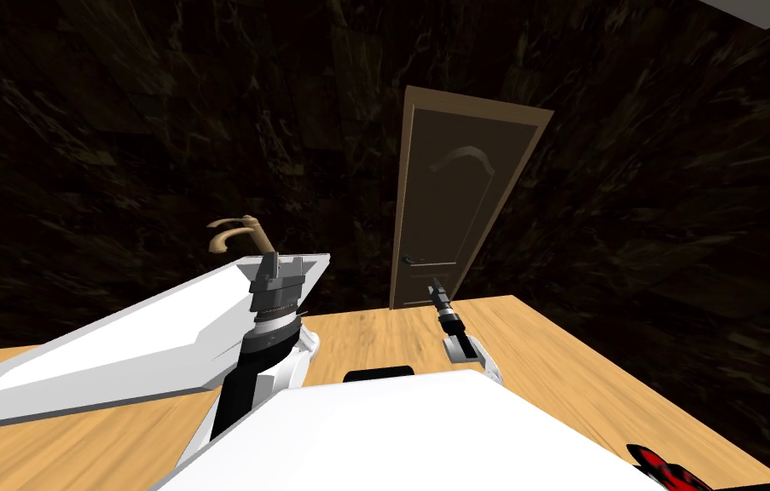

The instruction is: Pull the door open

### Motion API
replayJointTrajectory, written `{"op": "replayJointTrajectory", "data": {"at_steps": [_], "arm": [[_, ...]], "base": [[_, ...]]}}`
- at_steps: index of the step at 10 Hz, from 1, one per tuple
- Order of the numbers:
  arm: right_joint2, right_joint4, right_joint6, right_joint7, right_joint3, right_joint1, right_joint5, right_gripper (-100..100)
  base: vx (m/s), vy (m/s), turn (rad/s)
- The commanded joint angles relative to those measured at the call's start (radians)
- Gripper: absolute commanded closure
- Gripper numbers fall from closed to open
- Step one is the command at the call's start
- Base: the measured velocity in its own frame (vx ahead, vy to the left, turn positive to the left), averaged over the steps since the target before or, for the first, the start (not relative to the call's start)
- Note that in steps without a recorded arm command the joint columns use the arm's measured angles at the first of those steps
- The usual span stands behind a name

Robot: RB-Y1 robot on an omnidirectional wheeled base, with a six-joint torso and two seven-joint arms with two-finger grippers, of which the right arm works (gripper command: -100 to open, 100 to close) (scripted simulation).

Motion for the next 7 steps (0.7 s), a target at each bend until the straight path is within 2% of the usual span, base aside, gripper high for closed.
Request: {"op": "replayJointTrajectory", "data": {"at_steps": [1, 7], "arm": [[-0.006, 0.047, -0.013, -0.011, 0.0, -0.013, 0.007, -100], [-0.034, 0.209, -0.048, -0.049, -0.002, -0.067, 0.028, -100]], "base": [[0.104, -0.007, 0.019], [0.098, 0.001, 0.014]]}}
